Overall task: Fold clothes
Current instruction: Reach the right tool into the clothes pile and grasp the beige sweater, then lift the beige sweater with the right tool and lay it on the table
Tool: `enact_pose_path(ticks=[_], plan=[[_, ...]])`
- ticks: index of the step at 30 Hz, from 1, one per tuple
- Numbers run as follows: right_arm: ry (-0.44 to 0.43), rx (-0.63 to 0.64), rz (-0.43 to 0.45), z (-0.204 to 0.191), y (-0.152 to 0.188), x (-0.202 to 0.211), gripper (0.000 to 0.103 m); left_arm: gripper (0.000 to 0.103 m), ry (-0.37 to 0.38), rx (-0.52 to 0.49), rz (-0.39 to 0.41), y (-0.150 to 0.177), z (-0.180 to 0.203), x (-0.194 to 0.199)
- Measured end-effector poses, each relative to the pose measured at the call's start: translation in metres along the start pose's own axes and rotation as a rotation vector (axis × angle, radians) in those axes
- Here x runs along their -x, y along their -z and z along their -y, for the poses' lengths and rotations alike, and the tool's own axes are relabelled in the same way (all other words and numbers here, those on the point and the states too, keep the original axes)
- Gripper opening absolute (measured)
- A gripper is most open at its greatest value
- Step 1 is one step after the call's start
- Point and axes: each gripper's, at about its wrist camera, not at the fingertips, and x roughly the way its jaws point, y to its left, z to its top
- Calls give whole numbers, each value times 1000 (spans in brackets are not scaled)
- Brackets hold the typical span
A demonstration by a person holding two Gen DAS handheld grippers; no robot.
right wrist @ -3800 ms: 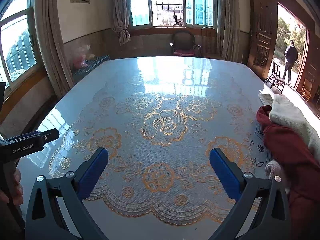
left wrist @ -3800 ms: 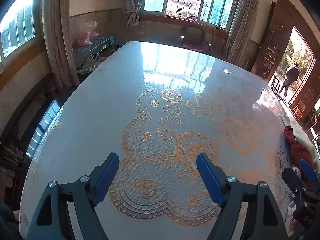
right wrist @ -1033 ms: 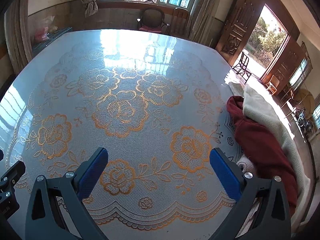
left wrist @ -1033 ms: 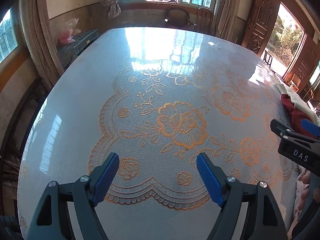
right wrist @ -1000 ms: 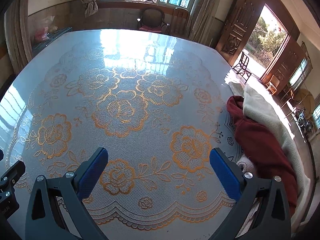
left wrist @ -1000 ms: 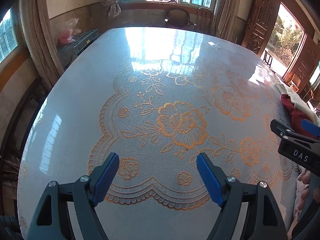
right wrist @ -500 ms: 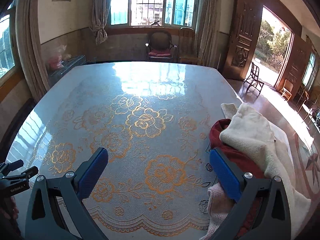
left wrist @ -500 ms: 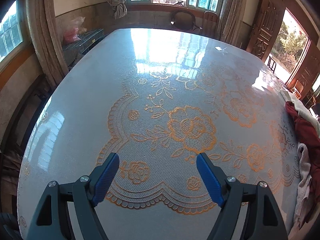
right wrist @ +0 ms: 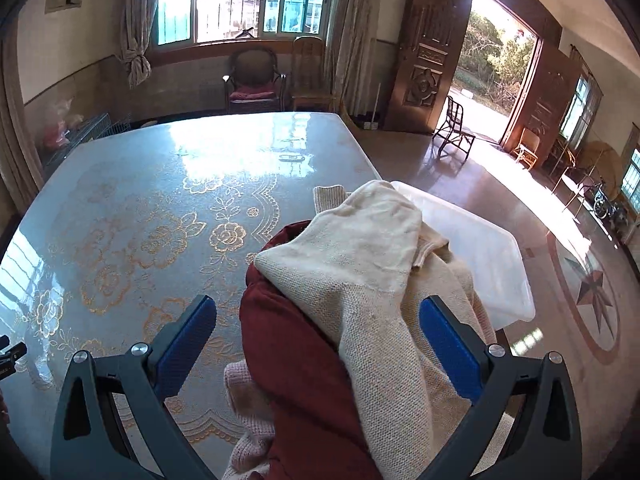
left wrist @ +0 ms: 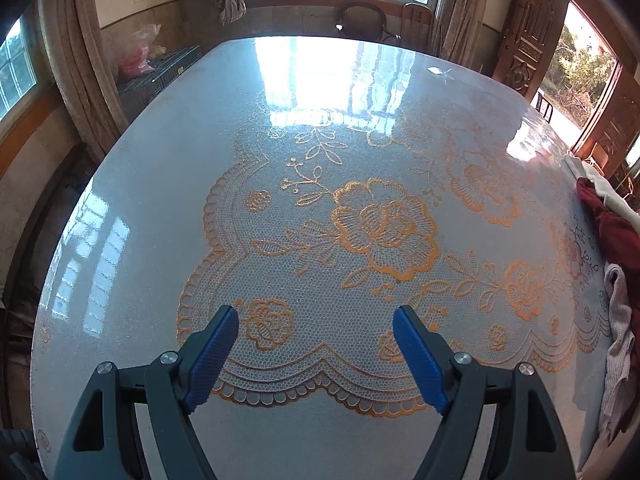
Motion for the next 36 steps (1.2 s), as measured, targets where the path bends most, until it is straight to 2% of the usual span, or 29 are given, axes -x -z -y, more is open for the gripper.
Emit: enact_pose_path(ticks=[4,6,12,19,21,25,28,30,32,33,36], plan=[[-25,-70,-25,23,1,-11,103,82,-17,-10,-33,0,4,-10],[6,-56,-74,30,-2,-27,103,82,-27,-16,-50,0,7,-16],[4,-19,-208,43,-9,-73,103,82,-56,-37,-68,-2,17,-25],[-59,-87,-300,52,-10,-108,101,82,-80,-49,-78,-2,29,-37],[-76,-108,-319,54,-9,-115,87,82,-81,-46,-77,-3,32,-38],[-111,-141,-356,55,-4,-128,71,82,-86,-41,-74,-6,37,-38],[-125,-150,-336,56,0,-128,58,82,-85,-36,-69,-6,40,-38],[-141,-187,-313,62,2,-125,41,82,-78,-23,-68,-3,38,-38],[-179,-248,-290,72,3,-119,29,82,-69,-9,-67,-3,36,-38],[-202,-285,-277,78,4,-116,25,82,-64,-2,-67,-4,36,-38],[-295,-398,-228,98,2,-101,22,82,-63,-1,-62,-8,41,-40]])
